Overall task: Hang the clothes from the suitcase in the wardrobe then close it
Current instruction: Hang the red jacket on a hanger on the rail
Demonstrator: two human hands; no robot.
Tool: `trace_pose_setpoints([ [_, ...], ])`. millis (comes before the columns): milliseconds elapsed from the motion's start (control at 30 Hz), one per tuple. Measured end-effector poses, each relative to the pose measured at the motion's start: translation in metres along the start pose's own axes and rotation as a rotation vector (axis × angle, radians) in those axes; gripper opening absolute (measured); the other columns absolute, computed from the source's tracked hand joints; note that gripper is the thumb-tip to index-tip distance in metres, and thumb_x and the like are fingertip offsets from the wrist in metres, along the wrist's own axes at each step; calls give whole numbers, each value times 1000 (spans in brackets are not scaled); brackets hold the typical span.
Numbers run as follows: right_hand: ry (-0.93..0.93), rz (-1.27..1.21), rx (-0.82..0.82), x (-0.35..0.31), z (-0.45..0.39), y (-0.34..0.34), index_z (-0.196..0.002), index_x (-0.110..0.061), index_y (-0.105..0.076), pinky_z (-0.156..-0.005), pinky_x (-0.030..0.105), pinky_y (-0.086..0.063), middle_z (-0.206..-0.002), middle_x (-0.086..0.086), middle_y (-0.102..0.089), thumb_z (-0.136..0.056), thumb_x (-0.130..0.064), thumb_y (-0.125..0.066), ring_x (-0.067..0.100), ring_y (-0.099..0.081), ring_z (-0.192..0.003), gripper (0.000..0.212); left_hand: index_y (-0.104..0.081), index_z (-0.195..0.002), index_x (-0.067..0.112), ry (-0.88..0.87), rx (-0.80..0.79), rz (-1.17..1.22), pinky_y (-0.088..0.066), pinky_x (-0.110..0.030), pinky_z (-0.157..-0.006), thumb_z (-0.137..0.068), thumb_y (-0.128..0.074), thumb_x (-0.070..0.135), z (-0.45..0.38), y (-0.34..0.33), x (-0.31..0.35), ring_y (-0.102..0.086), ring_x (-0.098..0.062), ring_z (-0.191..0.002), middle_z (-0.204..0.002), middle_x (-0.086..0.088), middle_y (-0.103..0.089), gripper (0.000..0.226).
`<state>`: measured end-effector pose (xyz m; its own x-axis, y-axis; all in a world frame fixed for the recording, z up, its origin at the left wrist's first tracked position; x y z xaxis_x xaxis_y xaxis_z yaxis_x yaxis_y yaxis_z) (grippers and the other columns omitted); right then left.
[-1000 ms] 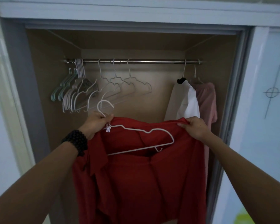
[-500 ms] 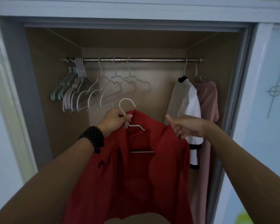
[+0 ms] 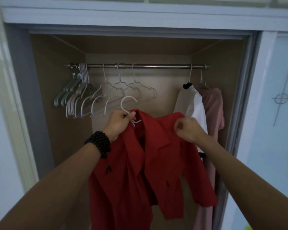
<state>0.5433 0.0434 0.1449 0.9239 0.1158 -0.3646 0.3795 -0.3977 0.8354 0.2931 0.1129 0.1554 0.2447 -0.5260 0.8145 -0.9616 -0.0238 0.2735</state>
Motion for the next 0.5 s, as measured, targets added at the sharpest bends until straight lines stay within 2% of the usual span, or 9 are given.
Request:
trace_pose_setpoints([
  [33,58,50,139,-1,-1,3,-94,-23,-64,-82,39,-53,-101,2,-63,-69,-21,-58,27,-62,-98,25,-72,-80,3,1,-20,-4,-47,-14,-53,-96,-59,21,1,-2,1,-60,1,-51,-72,-8,-68,27],
  [100,152,195,81,-7,-4,-15,-130,-26,-47,-101,46,-37,-127,3,-47,-74,-33,-62,25,-44,-120,58,-73,-83,3,-3,-73,-49,-44,-11,-51,-96,-60,25,2,-7,2,-61,-1,-57,-75,-5,-69,29],
  [133,189,261,42,-12,-4,-23,-137,-30,-40,-104,49,-30,-132,2,-43,-78,-38,-62,24,-38,-125,64,-73,-83,3,-7,-105,-60,-43,-11,-51,-96,-60,26,3,-11,4,-62,-4,-61,-77,-4,-70,29],
  [200,289,234,46,-24,-7,-30,-128,-29,-53,-100,48,-34,-122,-2,-58,-86,-36,-59,22,-50,-117,43,-73,-83,2,-32,-163,-76,-46,-13,-60,-95,-61,25,5,-17,8,-64,-10,-70,-84,-10,-73,29],
  [267,335,53,118,-27,-9,-27,-97,-17,-69,-79,38,-46,-91,1,-71,-89,-20,-60,24,-65,-89,13,-71,-87,1,-68,-254,-20,-50,-24,-76,-93,-64,23,10,-18,13,-66,-15,-81,-92,-15,-73,24],
  [300,324,-12,161,-23,-11,-23,-85,-11,-70,-70,33,-45,-79,3,-70,-89,-13,-61,24,-65,-78,10,-69,-96,3,-55,-307,54,-51,-29,-82,-93,-65,20,13,-14,14,-67,-15,-86,-97,-10,-73,18],
  [367,268,-44,233,-12,-12,-17,-72,-6,-65,-64,29,-39,-66,2,-62,-88,-6,-61,21,-58,-65,17,-62,-115,15,-10,-317,146,-52,-32,-87,-92,-64,14,14,3,6,-67,-14,-98,-114,2,-68,23],
  [433,208,-67,250,-2,-12,-12,-70,-2,-63,-62,32,-40,-63,3,-61,-87,-5,-60,21,-56,-63,18,-58,-115,28,-33,-250,-103,-50,-28,-87,-93,-62,15,11,27,-14,-64,-12,-101,-119,6,-63,26],
  [500,166,-104,222,4,-14,-13,-74,-1,-66,-65,37,-45,-67,9,-66,-88,-6,-59,24,-59,-65,16,-61,-98,30,-73,-423,-546,-49,-24,-79,-95,-57,35,18,32,-39,-63,-10,-91,-101,7,-66,6],
])
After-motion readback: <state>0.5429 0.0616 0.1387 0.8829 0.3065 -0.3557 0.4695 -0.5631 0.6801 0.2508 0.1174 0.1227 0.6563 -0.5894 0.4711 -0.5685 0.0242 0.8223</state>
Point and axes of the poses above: each hand's wrist, its own z-axis away from the middle knuckle, its own y-axis out of the back of the hand, x = y × z, the point moved 6 cm from there along -z, towards the middle knuckle
